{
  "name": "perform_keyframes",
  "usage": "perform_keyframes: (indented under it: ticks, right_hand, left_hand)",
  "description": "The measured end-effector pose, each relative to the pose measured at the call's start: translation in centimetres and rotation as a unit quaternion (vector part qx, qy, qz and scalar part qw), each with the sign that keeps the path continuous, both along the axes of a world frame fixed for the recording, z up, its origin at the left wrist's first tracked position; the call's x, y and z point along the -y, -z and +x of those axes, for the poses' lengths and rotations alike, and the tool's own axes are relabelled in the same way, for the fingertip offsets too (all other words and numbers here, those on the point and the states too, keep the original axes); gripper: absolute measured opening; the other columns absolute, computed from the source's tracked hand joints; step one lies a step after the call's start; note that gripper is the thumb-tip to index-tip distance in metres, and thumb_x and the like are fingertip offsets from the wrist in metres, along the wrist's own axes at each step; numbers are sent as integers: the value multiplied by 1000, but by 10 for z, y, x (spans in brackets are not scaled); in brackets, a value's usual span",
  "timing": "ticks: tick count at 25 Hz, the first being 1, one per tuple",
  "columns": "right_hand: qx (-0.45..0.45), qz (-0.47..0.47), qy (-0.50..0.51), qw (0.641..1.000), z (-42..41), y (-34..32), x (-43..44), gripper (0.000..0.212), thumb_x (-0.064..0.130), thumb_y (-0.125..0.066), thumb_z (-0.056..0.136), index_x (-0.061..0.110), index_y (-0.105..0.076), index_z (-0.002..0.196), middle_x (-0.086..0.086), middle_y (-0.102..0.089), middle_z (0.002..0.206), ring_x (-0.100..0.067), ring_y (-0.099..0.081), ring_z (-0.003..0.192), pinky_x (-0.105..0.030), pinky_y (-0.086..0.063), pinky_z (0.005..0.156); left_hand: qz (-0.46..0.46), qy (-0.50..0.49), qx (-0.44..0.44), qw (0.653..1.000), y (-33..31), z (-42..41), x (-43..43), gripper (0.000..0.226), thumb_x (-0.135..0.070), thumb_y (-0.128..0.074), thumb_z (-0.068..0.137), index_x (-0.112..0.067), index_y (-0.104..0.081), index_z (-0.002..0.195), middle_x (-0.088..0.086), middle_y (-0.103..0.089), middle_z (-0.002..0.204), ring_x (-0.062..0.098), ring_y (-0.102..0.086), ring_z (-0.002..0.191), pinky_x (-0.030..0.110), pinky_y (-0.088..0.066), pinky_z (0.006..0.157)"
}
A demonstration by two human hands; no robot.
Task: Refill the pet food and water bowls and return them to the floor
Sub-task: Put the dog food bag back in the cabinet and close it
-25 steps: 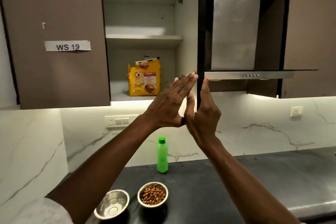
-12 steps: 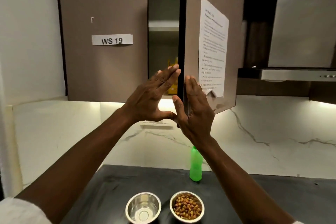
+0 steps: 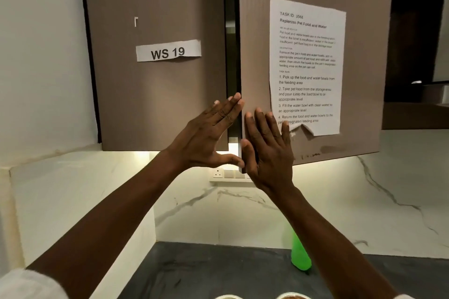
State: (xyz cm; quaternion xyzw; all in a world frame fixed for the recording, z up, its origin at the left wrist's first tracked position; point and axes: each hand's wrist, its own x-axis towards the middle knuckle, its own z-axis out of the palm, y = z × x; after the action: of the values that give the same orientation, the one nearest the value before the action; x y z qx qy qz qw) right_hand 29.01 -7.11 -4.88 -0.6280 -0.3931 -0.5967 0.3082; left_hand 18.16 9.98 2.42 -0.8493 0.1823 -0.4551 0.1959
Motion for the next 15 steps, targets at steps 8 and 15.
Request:
perform_keyframes:
  ticks: [8, 15]
  right_hand:
    - [20, -58, 36, 997, 66, 2, -37, 57, 39, -46, 107, 18, -37, 158, -7, -30, 167, -24, -22, 158, -57, -22, 125]
    - [2, -75, 67, 995, 102, 12, -56, 59, 36, -51, 104, 16, -38, 158, -7, -29, 168, -26, -20, 158, -55, -20, 126]
  left_hand:
    - [10, -135, 4, 991, 0, 47, -44, 122, -89, -44, 82, -7, -11, 166, 12, -7, 174, 26, -6, 162, 47, -14, 131]
    - [7, -229, 0, 973, 2, 87, -58, 121, -92, -32, 83, -8, -5, 166, 12, -2, 174, 27, -3, 162, 48, -8, 132]
